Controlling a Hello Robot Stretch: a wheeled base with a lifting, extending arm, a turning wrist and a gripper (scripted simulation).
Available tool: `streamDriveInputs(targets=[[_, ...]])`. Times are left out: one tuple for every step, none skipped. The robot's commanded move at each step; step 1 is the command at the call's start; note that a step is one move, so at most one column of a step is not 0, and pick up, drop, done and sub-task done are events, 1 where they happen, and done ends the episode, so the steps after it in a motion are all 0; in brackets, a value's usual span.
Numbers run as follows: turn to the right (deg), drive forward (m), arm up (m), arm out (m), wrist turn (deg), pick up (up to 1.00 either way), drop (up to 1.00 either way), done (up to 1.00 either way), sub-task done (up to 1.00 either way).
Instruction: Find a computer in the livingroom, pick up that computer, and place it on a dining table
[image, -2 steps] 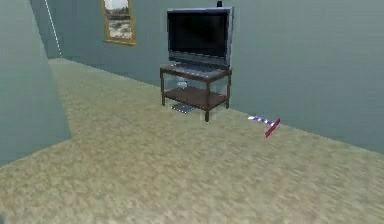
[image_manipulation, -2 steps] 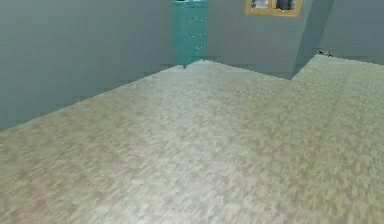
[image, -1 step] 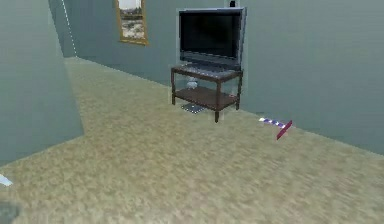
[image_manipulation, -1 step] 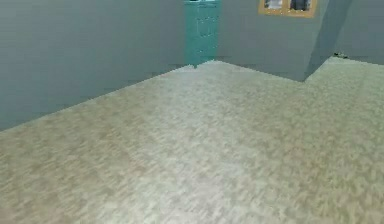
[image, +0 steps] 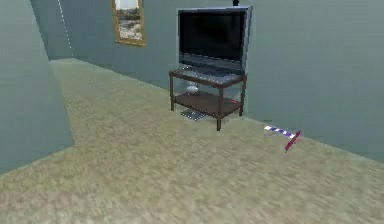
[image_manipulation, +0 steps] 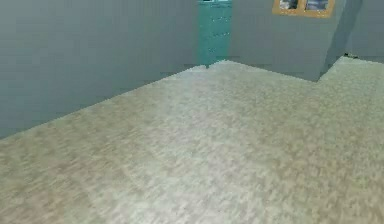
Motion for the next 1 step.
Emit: streamDriveInputs(targets=[[-24.0,0.00,0.00,0.00,0.0,0.00,0.00,0.00,0.00]])
